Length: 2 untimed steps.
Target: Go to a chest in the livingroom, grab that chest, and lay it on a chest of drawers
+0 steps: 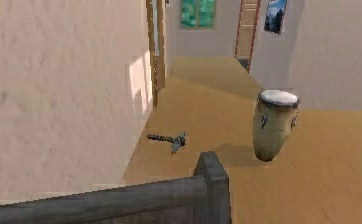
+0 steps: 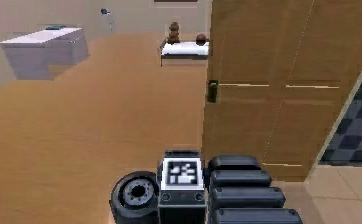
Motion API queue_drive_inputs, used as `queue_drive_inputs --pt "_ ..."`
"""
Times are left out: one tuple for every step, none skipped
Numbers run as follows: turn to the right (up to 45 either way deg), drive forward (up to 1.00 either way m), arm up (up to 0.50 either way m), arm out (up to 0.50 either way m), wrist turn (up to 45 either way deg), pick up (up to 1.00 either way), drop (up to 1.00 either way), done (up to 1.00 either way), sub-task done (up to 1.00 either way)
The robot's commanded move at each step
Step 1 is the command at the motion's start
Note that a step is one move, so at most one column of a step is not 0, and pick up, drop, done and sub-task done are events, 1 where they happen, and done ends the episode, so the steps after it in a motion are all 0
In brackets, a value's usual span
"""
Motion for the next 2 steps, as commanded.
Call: queue_drive_inputs --pt "0.0 1.00 0.00 0.00 0.0 0.00 0.00 0.00 0.00" --pt "0.0 1.00 0.00 0.00 0.0 0.00 0.00 0.00 0.00"
